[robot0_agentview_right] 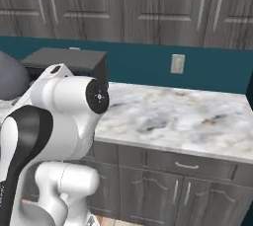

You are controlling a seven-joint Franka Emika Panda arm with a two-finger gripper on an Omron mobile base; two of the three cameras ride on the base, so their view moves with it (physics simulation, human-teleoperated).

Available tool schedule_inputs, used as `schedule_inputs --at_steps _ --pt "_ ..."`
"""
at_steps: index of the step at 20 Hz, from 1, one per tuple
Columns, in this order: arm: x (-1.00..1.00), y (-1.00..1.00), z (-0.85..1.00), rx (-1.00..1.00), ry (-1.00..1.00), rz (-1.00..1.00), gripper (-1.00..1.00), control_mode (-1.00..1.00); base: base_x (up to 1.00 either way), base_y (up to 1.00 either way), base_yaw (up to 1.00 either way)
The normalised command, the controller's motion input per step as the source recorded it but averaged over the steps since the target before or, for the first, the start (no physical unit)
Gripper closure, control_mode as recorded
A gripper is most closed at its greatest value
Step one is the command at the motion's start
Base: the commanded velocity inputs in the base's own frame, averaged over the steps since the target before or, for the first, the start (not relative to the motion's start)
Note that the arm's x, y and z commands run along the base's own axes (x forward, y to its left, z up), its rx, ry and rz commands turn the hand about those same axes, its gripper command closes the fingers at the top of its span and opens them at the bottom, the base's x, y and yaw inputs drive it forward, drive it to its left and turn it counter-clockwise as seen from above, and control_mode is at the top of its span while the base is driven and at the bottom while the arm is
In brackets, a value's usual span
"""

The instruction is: Retrieve the wine glasses from the counter and place one next to each plate.

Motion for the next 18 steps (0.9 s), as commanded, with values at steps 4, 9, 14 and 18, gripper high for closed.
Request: schedule_inputs --at_steps 4,9,14,18 --pt "0.00 0.00 0.00 0.00 0.00 0.00 1.00 1.00 0.02 1.00 0.17" --pt "0.00 0.00 0.00 0.00 0.00 0.00 1.00 1.00 -0.71 1.00 0.30" --pt "0.00 0.00 0.00 0.00 0.00 0.00 1.00 1.00 -1.00 1.00 0.30" --pt "0.00 0.00 0.00 0.00 0.00 0.00 1.00 1.00 -1.00 1.00 0.39"
